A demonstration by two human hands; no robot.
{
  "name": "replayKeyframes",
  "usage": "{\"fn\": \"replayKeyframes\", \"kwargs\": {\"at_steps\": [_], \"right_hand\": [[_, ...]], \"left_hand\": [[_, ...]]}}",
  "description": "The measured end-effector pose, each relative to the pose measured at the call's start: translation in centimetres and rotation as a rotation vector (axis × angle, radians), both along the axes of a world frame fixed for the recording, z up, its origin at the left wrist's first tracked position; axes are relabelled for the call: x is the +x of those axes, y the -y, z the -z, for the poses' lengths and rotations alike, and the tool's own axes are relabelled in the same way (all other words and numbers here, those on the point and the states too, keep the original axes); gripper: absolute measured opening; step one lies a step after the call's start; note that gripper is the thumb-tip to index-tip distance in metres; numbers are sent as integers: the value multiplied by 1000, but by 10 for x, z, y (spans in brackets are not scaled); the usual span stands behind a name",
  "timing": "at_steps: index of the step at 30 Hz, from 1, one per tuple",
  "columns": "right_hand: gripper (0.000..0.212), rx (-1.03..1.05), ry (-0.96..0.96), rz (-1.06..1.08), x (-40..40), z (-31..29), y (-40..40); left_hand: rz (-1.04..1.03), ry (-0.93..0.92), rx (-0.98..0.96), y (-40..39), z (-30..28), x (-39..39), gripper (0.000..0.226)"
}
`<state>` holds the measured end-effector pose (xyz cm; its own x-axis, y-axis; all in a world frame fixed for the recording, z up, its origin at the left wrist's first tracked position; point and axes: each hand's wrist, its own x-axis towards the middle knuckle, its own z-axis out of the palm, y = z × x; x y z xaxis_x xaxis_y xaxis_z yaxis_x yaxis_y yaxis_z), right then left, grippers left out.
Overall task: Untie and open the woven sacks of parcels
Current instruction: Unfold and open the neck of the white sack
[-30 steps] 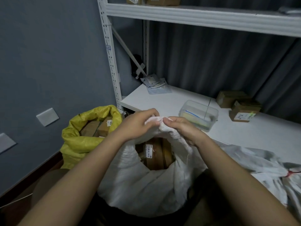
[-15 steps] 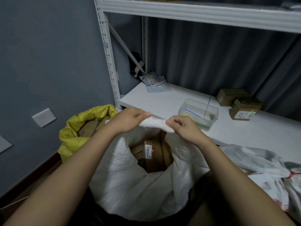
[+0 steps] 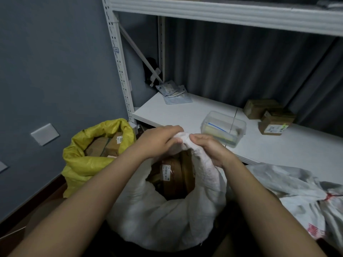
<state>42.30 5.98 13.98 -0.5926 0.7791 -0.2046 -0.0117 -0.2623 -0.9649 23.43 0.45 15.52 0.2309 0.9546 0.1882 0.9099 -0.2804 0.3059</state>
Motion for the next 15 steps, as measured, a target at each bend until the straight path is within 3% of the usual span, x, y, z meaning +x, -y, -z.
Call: {"fn": "replayKeyframes", "kwargs": {"at_steps": [1,3,5,6,8,10,13,15], "right_hand": [[15,57,62,-15,1,0,-1],[9,396,343,30,8,7,0],[3,532,417,91,13,13,3],[7,479,352,78,14,15,4],[16,122,108,35,11,9,7],[17,4,13,21,11,3,8],[12,562,344,158,21,10,7],[11,731,444,213,26,18,9]], "left_hand": [[11,149,-47,-3,0,-1,13],[-30,397,-151,-11,0,-10,26],[-58,357,-207,-13,0,-15,23],[-50,200,-184,-13,0,-13,21],[35,9,-119,-17,7,-1,42],[156,218,-143,-19,11,12,35],[84,636,-188,-30,11,7,6],[9,728,-204,-33,10,4,9]]}}
